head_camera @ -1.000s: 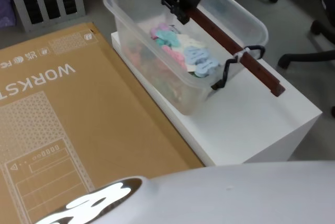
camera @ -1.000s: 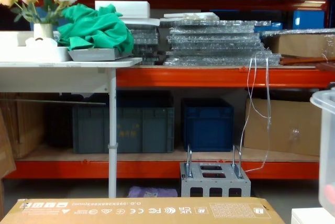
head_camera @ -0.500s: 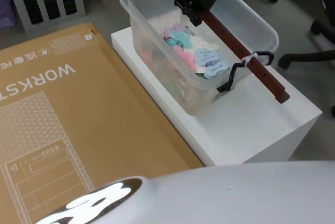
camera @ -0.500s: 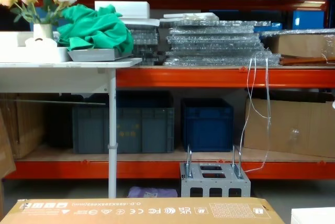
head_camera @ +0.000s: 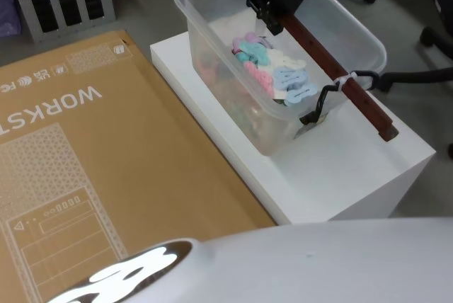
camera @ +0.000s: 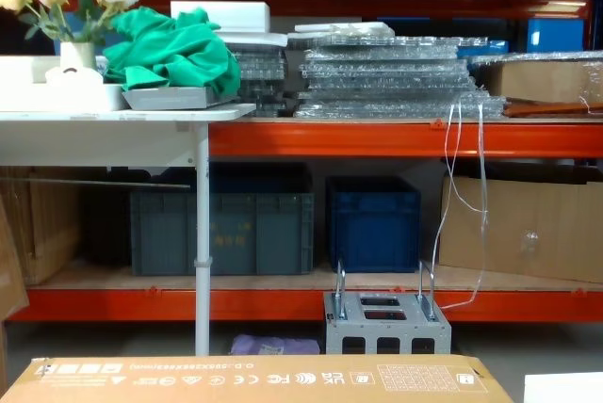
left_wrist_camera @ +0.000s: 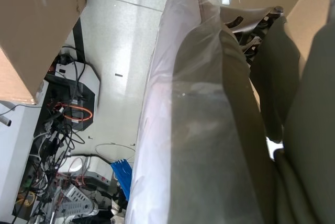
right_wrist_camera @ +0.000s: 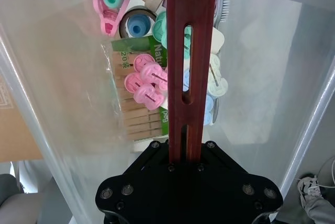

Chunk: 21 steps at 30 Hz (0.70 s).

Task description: Use one hand to grasp the basket and place it at the designated location.

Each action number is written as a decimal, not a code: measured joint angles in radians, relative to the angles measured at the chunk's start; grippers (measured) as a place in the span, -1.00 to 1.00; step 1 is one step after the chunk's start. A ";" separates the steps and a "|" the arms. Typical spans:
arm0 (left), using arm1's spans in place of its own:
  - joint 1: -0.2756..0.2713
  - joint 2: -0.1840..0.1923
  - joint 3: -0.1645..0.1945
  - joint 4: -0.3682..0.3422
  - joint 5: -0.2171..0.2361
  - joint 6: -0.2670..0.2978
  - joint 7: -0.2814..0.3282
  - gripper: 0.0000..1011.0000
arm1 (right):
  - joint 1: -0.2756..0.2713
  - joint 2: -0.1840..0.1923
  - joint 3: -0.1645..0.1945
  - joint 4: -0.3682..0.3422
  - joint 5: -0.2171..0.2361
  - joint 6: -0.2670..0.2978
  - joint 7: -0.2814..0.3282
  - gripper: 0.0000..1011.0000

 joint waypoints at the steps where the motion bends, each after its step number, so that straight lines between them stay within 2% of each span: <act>1: 0.000 0.000 0.000 0.000 0.000 0.000 0.000 -1.00 | -0.001 0.001 0.002 -0.001 -0.001 0.001 0.001 -1.00; 21: 0.000 0.000 0.000 0.000 0.000 0.000 0.000 -1.00 | -0.048 0.084 0.050 -0.052 -0.008 0.036 0.011 -1.00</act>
